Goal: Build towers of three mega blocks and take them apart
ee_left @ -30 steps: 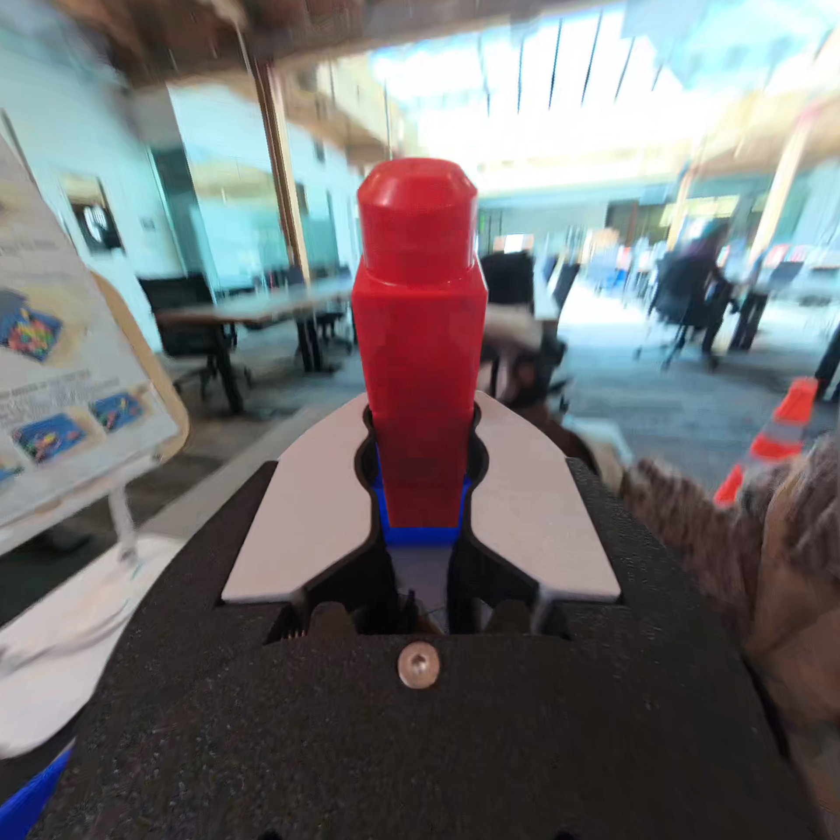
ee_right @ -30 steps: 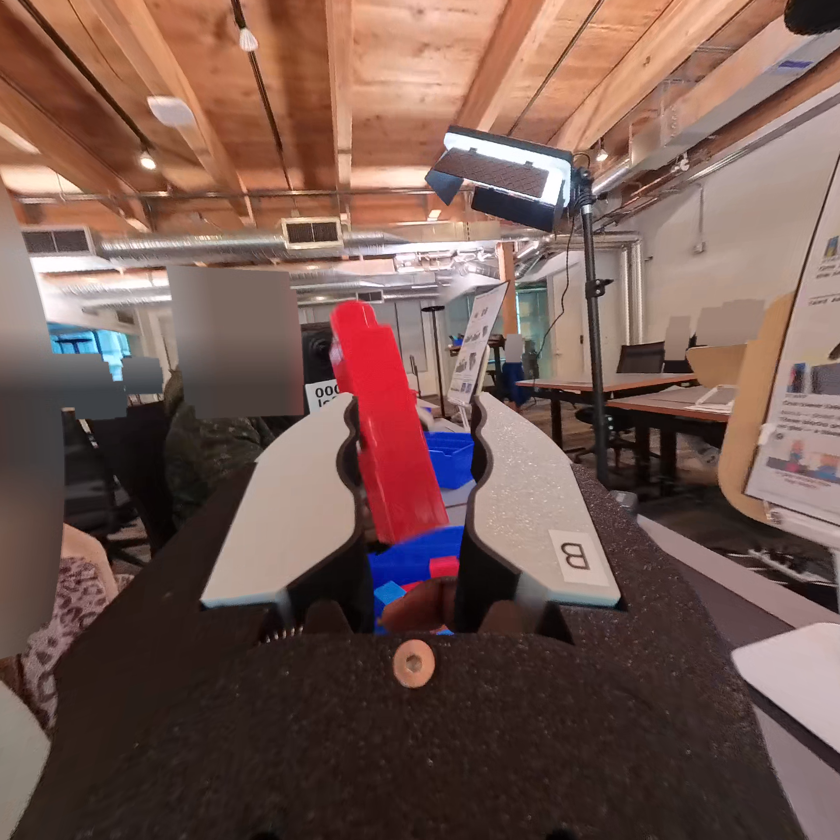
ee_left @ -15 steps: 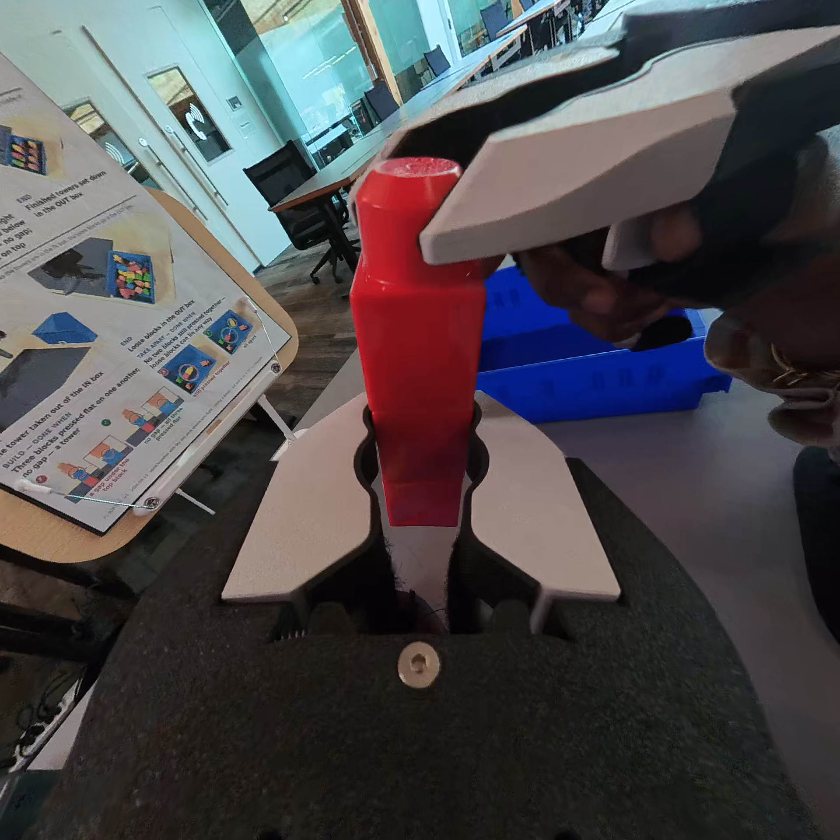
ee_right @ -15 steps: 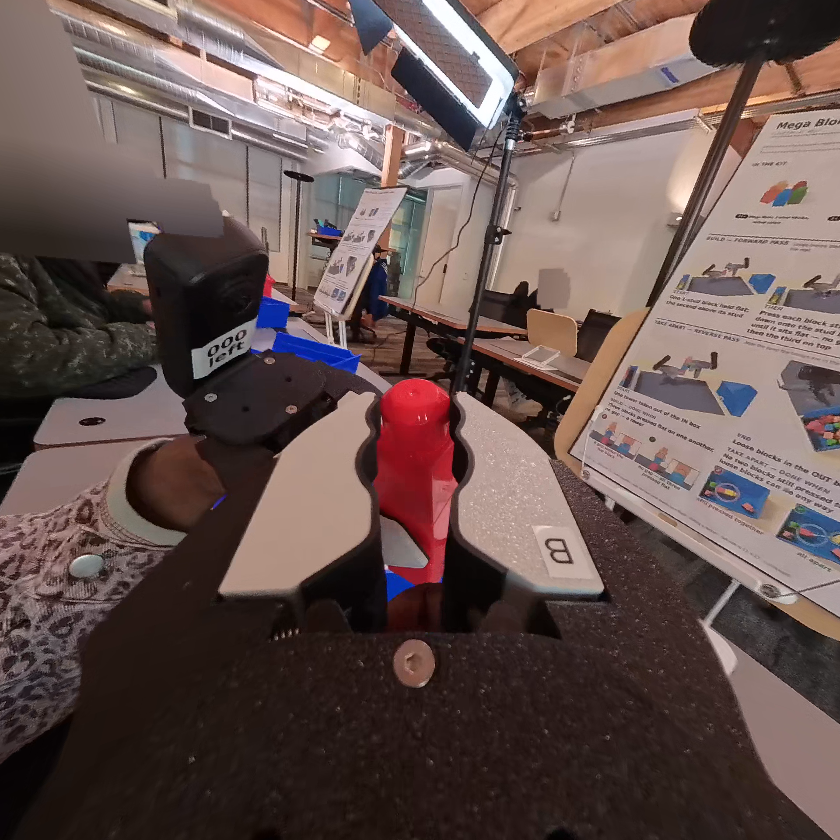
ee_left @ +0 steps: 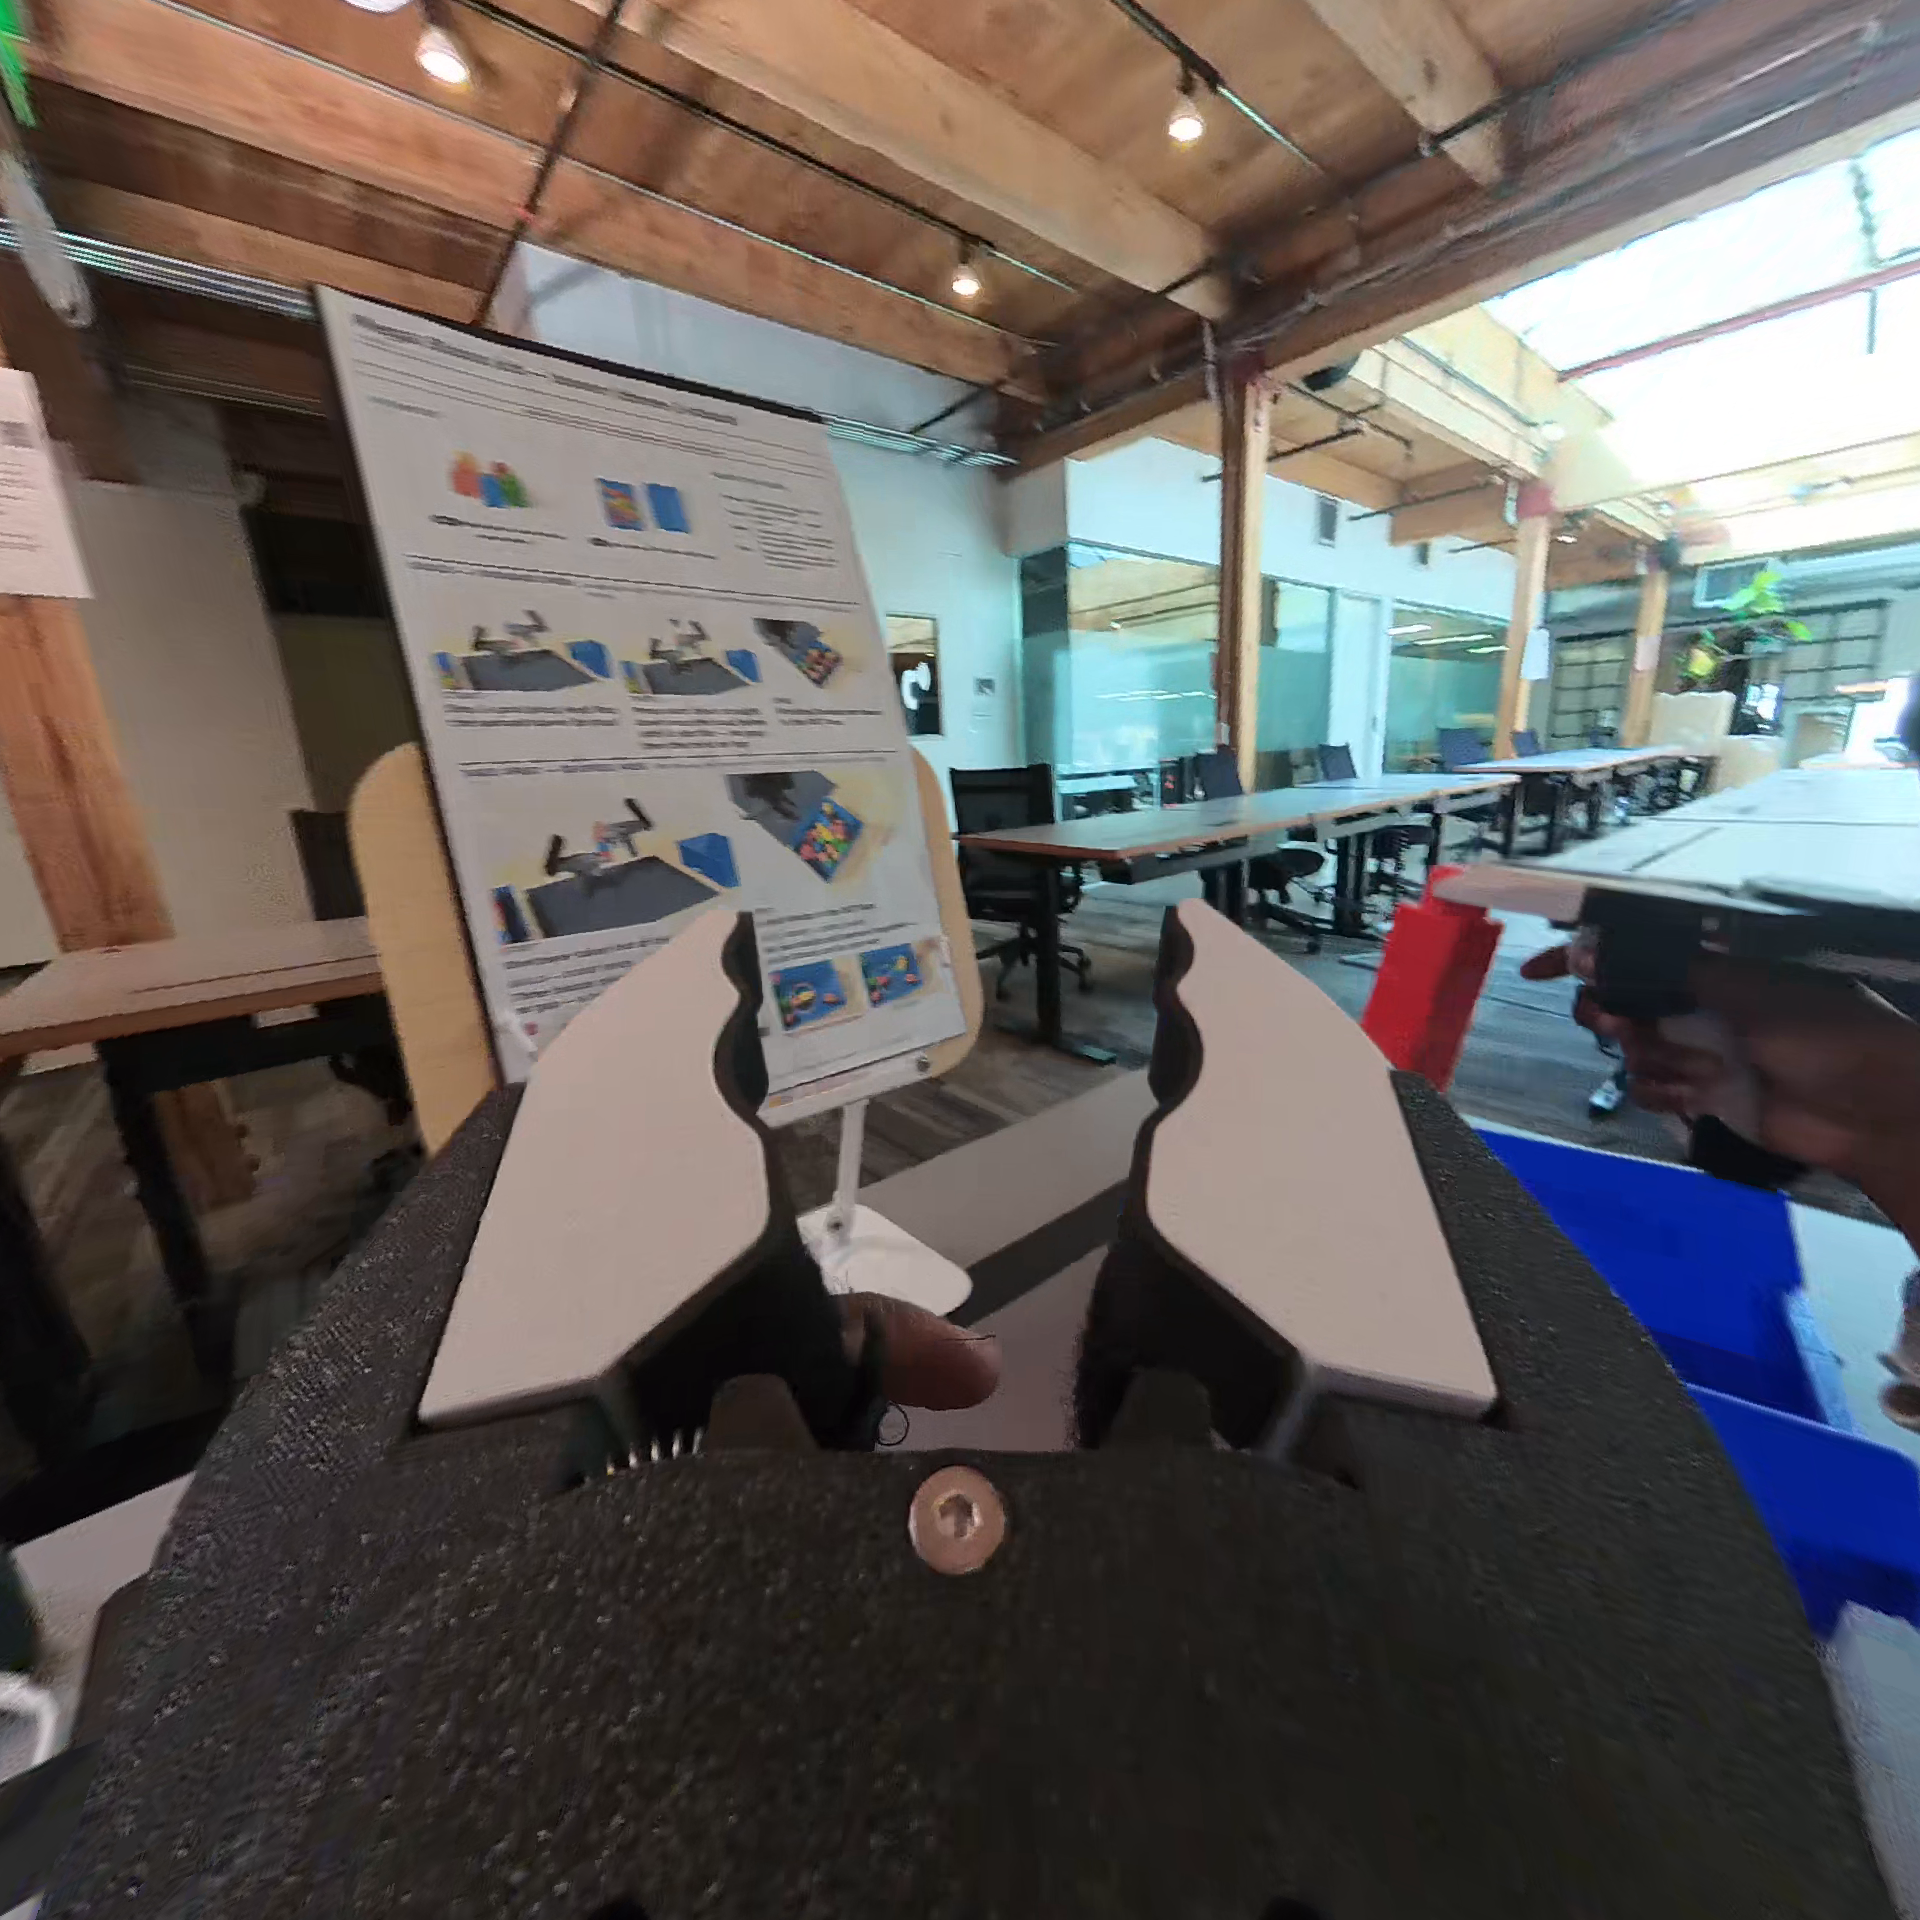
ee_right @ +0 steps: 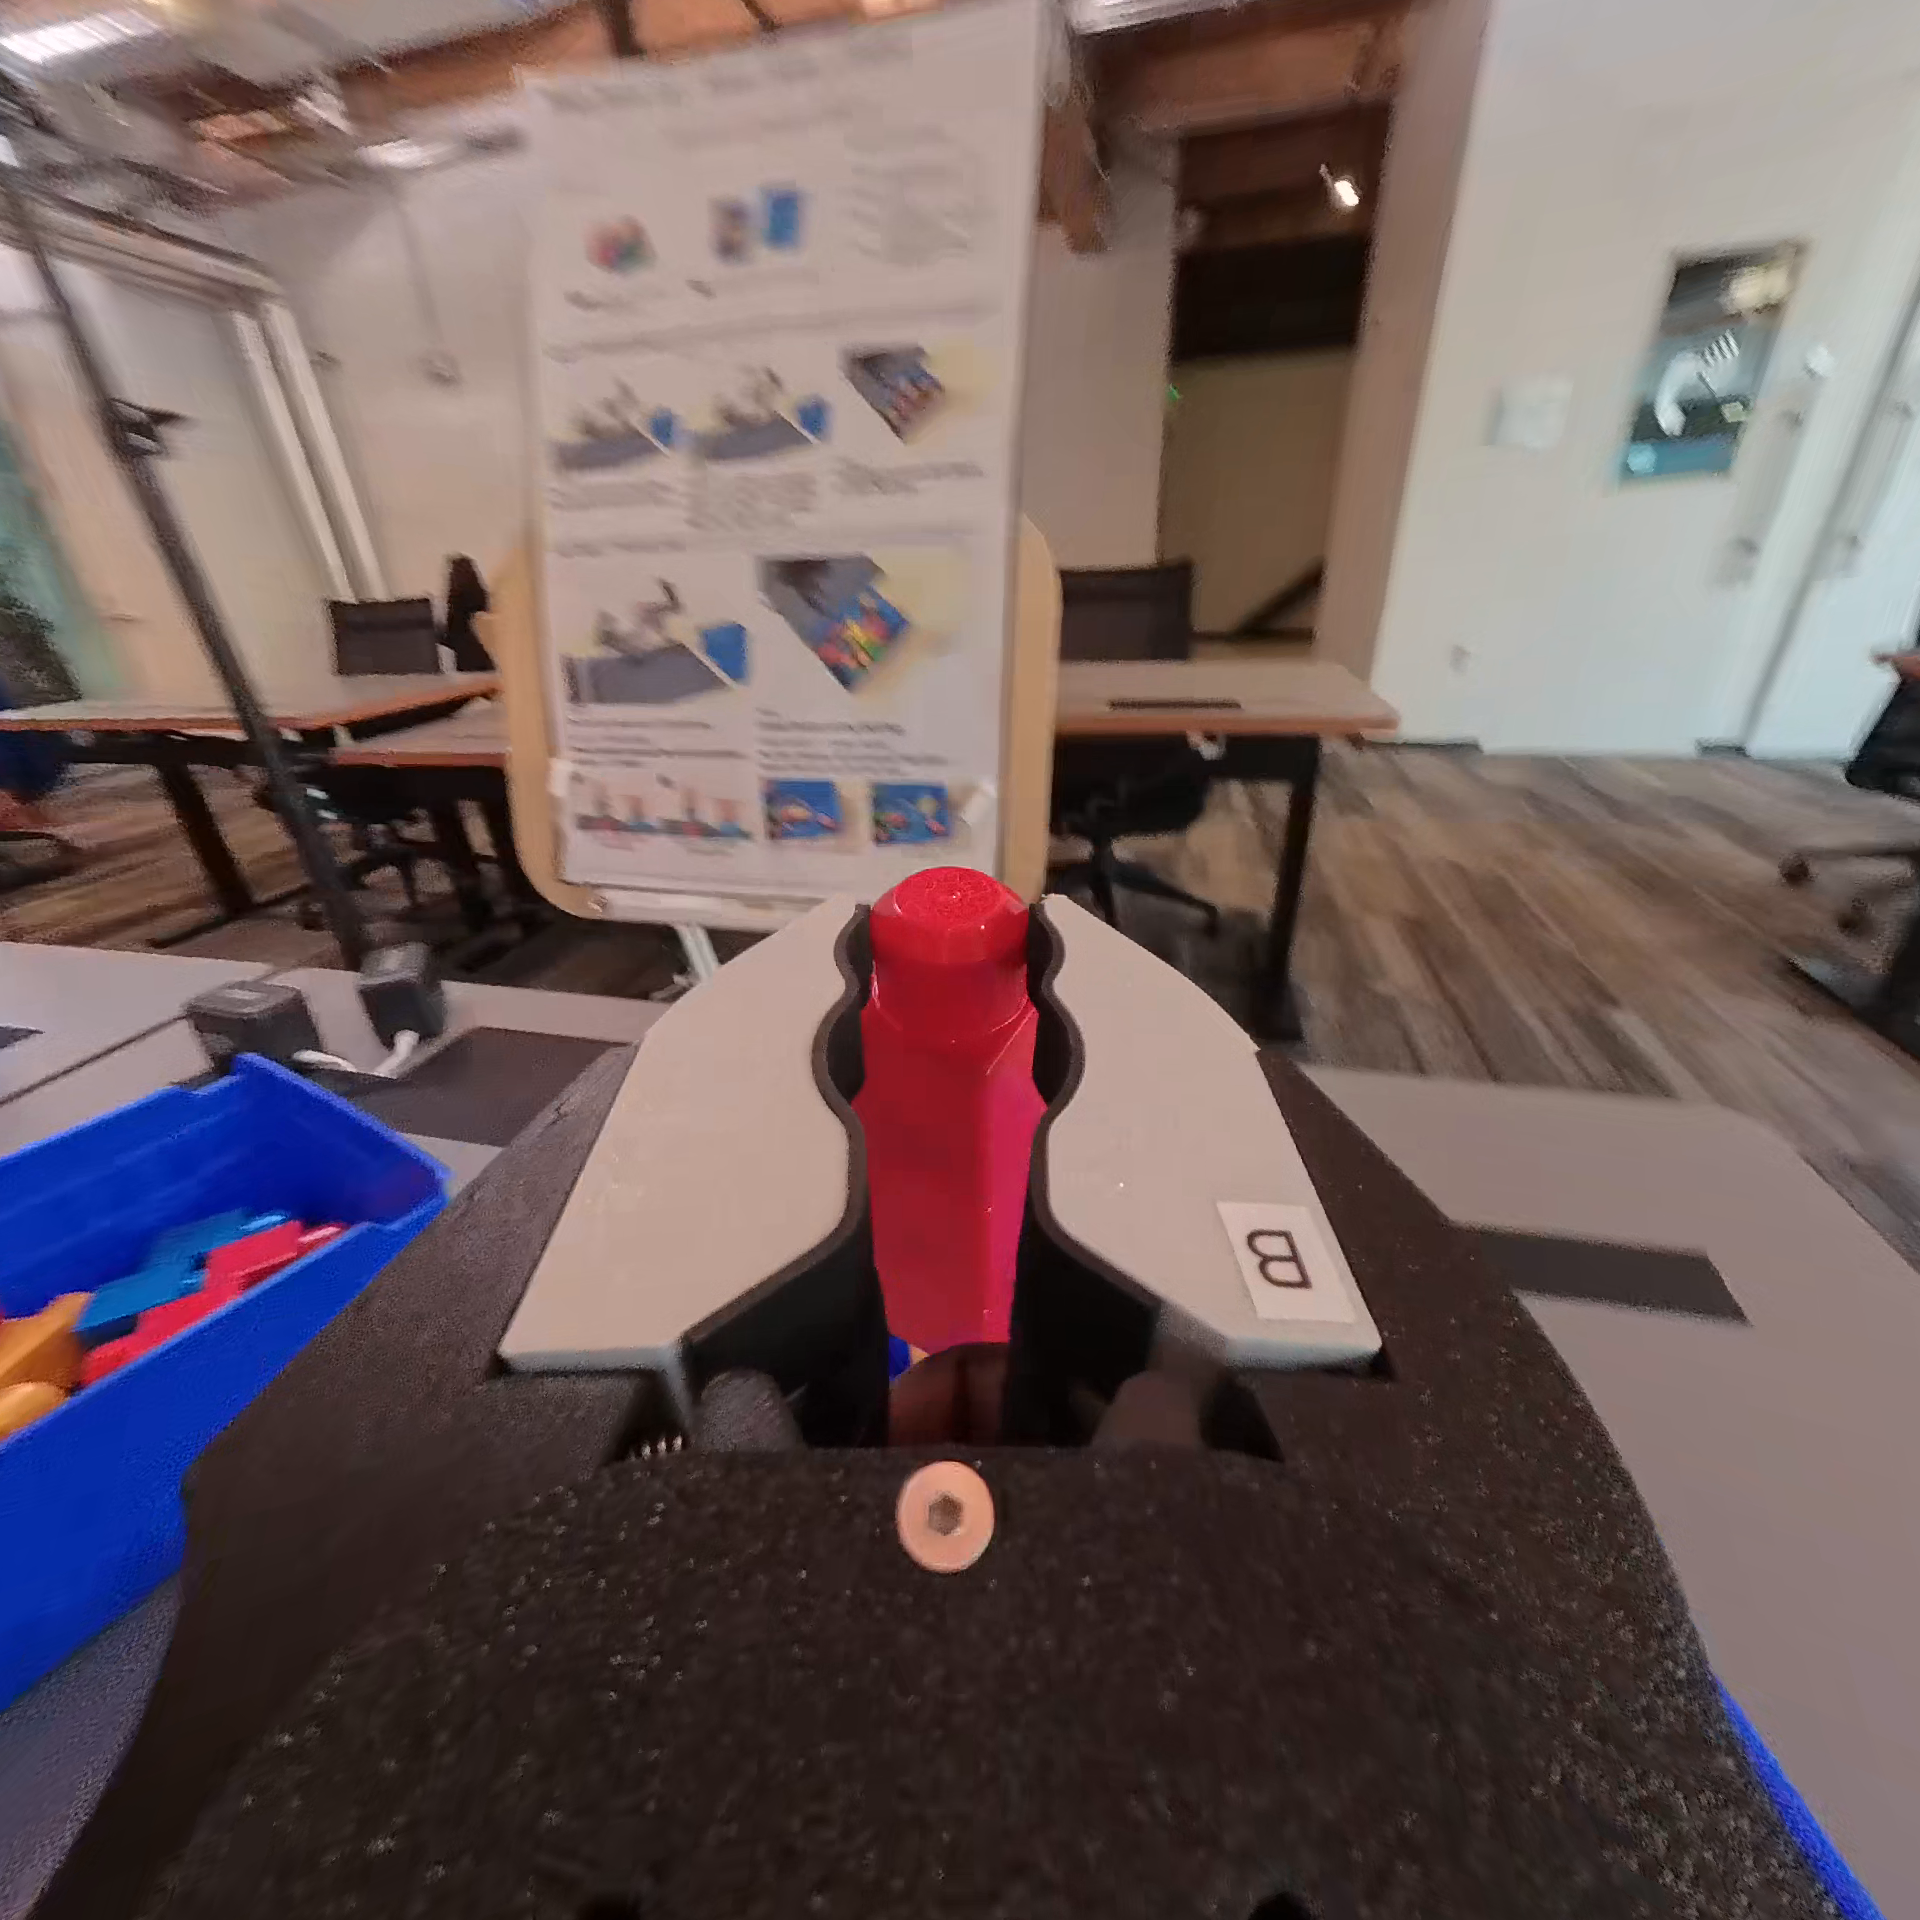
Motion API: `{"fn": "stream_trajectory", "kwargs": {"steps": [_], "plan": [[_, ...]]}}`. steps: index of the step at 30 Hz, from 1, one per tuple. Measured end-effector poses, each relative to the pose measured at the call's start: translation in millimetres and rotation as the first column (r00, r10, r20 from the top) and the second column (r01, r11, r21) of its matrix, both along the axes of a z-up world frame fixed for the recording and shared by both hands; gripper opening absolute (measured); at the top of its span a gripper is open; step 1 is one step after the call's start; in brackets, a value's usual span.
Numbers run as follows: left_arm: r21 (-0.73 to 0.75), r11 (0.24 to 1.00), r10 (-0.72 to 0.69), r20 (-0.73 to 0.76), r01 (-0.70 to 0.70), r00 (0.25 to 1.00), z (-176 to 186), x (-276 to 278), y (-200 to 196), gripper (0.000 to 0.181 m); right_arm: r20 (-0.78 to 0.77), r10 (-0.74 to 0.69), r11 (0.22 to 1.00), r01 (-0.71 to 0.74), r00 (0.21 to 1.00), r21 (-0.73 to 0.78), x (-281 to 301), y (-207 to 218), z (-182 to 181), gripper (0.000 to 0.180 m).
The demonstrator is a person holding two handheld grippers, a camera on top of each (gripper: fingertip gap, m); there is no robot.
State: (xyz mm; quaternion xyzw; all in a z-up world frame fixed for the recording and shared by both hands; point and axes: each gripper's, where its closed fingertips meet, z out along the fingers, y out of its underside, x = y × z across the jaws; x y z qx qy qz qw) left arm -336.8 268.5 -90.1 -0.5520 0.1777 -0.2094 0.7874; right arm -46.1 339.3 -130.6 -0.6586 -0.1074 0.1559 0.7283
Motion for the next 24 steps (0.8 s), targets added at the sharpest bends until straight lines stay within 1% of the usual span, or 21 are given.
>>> {"fn": "stream_trajectory", "kwargs": {"steps": [1, 3, 6, 10, 13, 17, 19, 21, 24], "plan": [[0.006, 1.0, 0.025, 0.007, -0.025, 1.0, 1.5, -7.1, 0.1, 0.072, -0.006, -0.026, 0.999, 0.026, 1.0, -0.043, 7.0, 8.1, -11.2, 0.028], [0.021, 0.999, 0.043, 0.023, -0.043, 0.999, 4.9, -15.7, -2.4, 0.068, -0.002, -0.066, 0.991, 0.065, 0.998, -0.114, 14.5, 21.8, -31.9, 0.028], [0.037, 0.998, 0.044, 0.046, -0.045, 0.998, 8.8, -21.7, -5.8, 0.063, 0.05, -0.142, 0.972, 0.149, 0.989, -0.184, 23.1, 38.4, -59.0, 0.028], [0.044, 0.997, 0.063, 0.031, -0.065, 0.998, 9.0, -24.7, -6.6, 0.062, 0.133, -0.235, 0.945, 0.258, 0.963, -0.203, 32.5, 53.4, -82.7, 0.028], [0.052, 0.996, 0.068, -0.01, -0.067, 0.998, 8.0, -22.0, -8.2, 0.06, 0.144, -0.249, 0.938, 0.276, 0.958, -0.212, 34.1, 57.6, -91.6, 0.028], [0.063, 0.995, 0.084, -0.098, -0.078, 0.992, 3.1, -16.2, -8.3, 0.059, 0.158, -0.166, 0.948, 0.201, 0.973, -0.245, 23.6, 57.4, -97.1, 0.028], [0.064, 0.995, 0.089, -0.128, -0.081, 0.988, 1.0, -13.7, -7.7, 0.059, 0.191, -0.047, 0.957, 0.099, 0.98, -0.273, 12.2, 59.5, -102.0, 0.028], [0.067, 0.995, 0.078, -0.146, -0.069, 0.986, 0.5, -10.3, -9.4, 0.059, 0.224, 0.101, 0.964, -0.04, 0.969, -0.261, -0.3, 64.0, -104.6, 0.028], [0.088, 0.995, 0.062, -0.168, -0.047, 0.984, 3.0, -5.9, -15.3, 0.059, 0.246, 0.234, 0.946, -0.162, 0.941, -0.281, -3.1, 73.1, -119.9, 0.028]]}}
